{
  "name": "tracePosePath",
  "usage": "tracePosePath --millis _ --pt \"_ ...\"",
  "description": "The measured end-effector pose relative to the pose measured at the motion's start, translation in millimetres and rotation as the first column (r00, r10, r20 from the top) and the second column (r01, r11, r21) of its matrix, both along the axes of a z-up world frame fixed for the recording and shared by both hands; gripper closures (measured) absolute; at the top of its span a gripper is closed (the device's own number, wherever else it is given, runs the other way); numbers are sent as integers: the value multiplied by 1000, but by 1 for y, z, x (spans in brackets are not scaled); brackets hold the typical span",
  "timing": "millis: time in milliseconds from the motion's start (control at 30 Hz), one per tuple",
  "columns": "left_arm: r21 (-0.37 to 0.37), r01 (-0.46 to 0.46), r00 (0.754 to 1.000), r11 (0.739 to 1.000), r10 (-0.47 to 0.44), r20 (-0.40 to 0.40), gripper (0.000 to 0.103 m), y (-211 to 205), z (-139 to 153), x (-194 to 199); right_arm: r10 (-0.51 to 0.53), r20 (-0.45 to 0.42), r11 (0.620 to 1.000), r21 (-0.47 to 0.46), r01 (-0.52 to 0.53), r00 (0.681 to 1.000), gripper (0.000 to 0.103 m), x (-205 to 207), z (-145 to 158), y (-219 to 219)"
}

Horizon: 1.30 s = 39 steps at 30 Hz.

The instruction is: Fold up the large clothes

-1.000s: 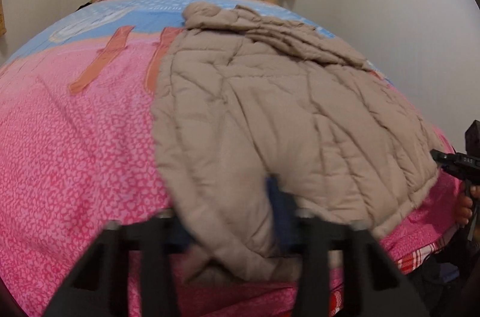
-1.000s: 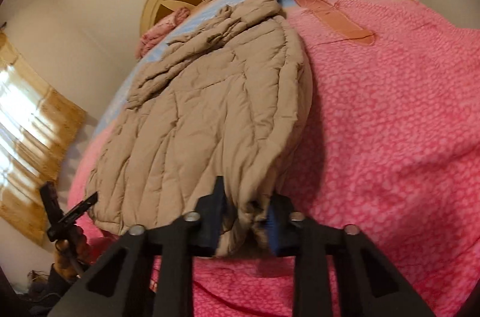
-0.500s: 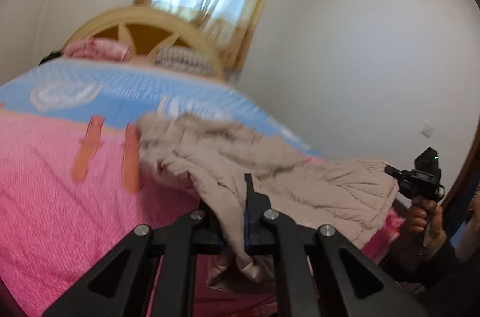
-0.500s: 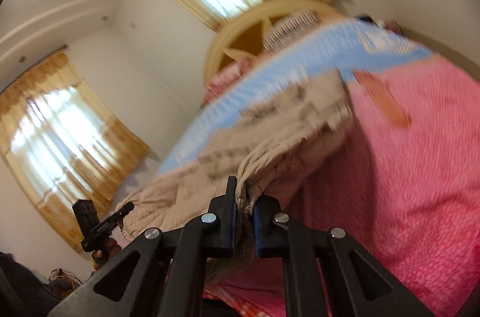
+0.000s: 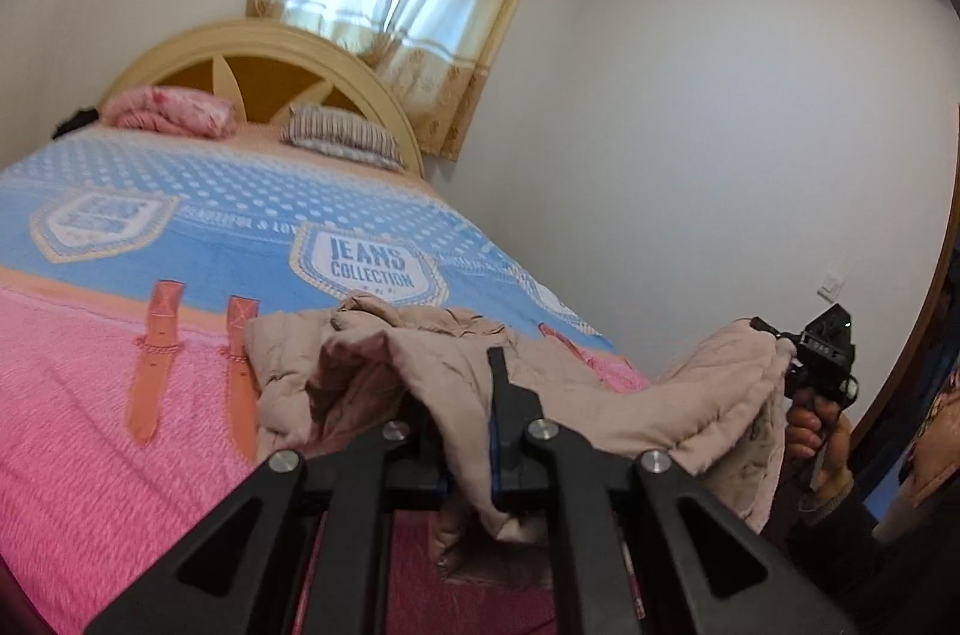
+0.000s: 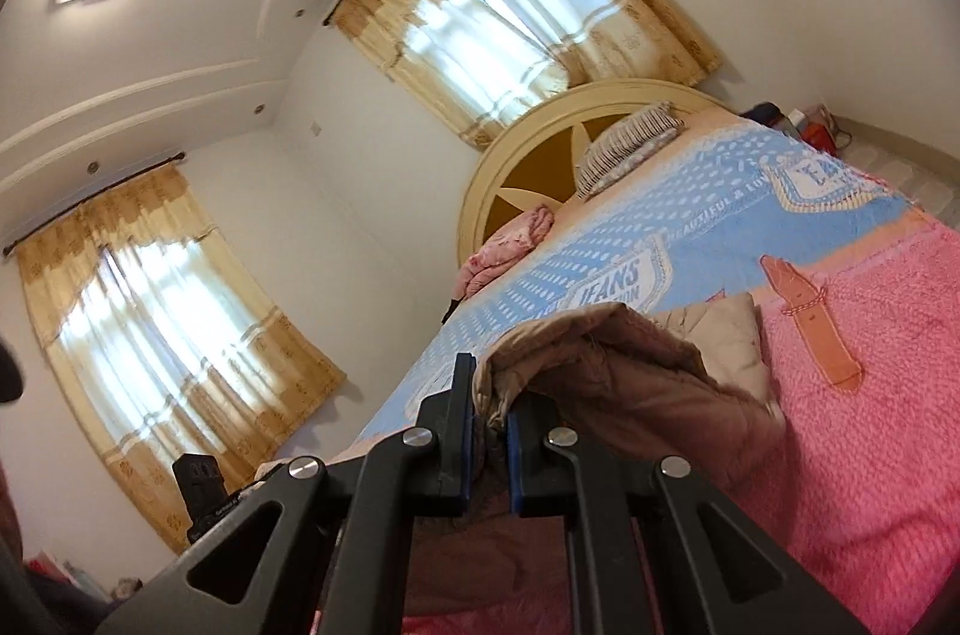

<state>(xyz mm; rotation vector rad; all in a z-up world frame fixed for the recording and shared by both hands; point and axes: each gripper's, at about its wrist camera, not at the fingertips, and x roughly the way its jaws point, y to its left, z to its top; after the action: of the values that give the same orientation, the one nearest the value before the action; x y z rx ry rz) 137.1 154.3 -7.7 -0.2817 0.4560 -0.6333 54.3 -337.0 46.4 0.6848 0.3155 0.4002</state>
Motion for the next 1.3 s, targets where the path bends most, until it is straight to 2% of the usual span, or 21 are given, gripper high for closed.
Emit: tracePosePath --millis 100,267,433,667,733,767,800,867,967,1033,1167,1233,1267,1300 --pt "-31 18 999 999 -19 -33 93 2 4 41 -17 -14 1000 14 17 1000 96 45 1 -7" --pt "-21 19 995 1000 -21 -93 91 -4 3 105 -61 -60 998 4 62 996 96 119 -6 -19" --pt "1 -17 984 1000 17 -176 77 0 -3 153 -96 -116 995 -19 95 989 96 181 -19 -29" --pt "19 -33 973 999 36 -227 53 11 -4 179 -139 -199 990 -43 133 970 96 249 -56 -42" --pt "38 -66 968 997 73 -238 40 15 -6 186 -146 -223 989 -47 139 964 96 267 -70 -43" --pt "81 -129 966 988 143 -215 14 19 -4 187 -155 -236 988 -62 145 959 96 276 -76 -43" --pt "110 -190 961 976 207 -181 0 24 -1 186 -164 -248 986 -69 151 955 96 283 -82 -44" --pt "81 -246 956 966 256 -145 0 38 3 183 -163 -288 987 -53 154 944 96 302 -102 -49" --pt "144 -288 945 947 306 -118 0 26 3 179 -193 -331 980 -113 165 924 96 326 -125 -47" --pt "221 -287 948 932 309 -71 0 -8 -2 173 -224 -354 972 -149 182 908 96 339 -136 -43" --pt "388 -214 974 897 224 19 0 -100 -26 163 -259 -389 964 -166 209 884 96 359 -154 -41" --pt "468 -187 981 864 189 43 0 -142 -44 165 -275 -403 959 -185 217 873 94 363 -155 -39" --pt "506 -188 981 842 181 63 0 -160 -53 166 -289 -399 954 -199 225 870 88 362 -151 -37" --pt "567 -218 975 794 200 95 0 -178 -64 170 -297 -387 950 -209 231 873 83 358 -146 -35"
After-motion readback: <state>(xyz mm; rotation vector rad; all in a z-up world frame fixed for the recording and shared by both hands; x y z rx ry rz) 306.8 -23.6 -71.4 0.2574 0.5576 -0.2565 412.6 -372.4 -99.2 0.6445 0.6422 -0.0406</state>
